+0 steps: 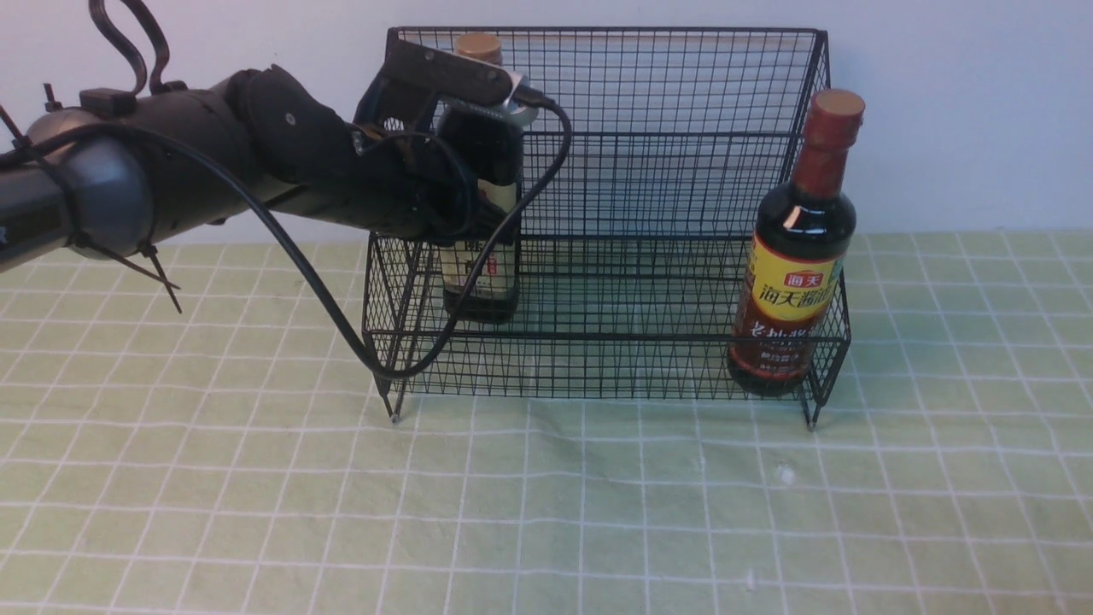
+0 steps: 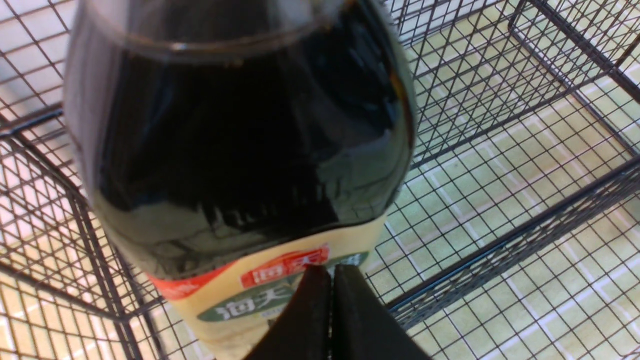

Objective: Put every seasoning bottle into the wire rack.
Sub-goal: Use the left arm to put the condiment bottle back on the shelf

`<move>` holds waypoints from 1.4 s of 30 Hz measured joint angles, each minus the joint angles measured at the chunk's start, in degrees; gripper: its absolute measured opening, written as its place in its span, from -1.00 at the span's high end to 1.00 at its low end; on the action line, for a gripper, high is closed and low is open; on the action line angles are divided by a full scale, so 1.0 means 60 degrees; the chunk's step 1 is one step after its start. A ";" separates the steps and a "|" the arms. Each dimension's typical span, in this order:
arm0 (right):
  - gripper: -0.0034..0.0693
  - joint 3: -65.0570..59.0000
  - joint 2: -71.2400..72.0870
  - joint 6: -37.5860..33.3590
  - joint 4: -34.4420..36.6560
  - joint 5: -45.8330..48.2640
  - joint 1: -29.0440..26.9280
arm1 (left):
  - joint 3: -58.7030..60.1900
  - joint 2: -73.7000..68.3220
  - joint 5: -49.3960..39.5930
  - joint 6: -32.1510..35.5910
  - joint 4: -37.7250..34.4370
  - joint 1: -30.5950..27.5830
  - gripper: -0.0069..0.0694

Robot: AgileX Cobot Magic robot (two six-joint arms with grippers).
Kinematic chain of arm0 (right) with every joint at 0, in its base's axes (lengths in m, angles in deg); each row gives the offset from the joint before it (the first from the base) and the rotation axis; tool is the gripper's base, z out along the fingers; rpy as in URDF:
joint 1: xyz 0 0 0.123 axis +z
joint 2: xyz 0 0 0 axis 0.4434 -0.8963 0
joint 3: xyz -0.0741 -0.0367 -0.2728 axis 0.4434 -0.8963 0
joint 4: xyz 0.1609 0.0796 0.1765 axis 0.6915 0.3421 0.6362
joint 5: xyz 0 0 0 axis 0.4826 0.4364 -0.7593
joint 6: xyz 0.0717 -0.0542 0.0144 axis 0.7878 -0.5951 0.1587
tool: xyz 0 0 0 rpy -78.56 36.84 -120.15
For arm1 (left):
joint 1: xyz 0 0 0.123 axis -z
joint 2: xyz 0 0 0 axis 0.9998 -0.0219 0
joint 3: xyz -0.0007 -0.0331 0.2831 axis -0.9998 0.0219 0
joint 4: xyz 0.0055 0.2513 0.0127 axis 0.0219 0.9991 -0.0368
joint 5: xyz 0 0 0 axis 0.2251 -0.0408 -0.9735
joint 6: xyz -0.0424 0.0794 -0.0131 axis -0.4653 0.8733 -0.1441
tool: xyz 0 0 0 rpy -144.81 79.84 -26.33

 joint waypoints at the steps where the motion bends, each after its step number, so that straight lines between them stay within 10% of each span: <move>1: 0.94 0.0000 0.0000 0.0000 0.0000 0.0000 0.0000 | 0.0000 0.0000 0.0000 0.0000 -0.0050 0.0000 0.83; 42: 0.94 0.0000 0.0000 0.0000 0.0000 0.0000 0.0000 | -0.0019 0.0145 -0.1220 0.0137 -0.0920 0.0062 0.83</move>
